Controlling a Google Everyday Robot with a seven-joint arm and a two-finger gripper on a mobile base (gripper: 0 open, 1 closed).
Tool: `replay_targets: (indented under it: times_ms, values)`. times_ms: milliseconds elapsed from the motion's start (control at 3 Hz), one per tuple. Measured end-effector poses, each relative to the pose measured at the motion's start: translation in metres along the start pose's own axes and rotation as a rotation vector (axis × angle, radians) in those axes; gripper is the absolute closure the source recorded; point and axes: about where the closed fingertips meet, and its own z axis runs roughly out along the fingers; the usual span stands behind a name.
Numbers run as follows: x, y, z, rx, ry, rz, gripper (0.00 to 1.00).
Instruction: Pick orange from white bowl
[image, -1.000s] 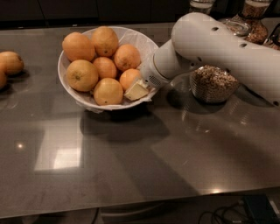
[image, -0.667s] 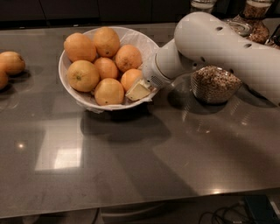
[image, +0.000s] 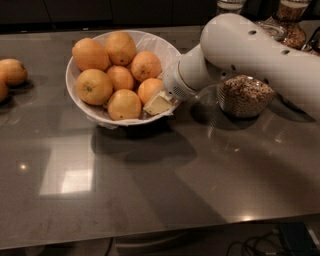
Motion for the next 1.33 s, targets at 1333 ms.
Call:
replay_targets:
  times_ms: [1333]
  values:
    - [-0.005,0.004,-0.015,0.007,-0.022,-0.026,1.00]
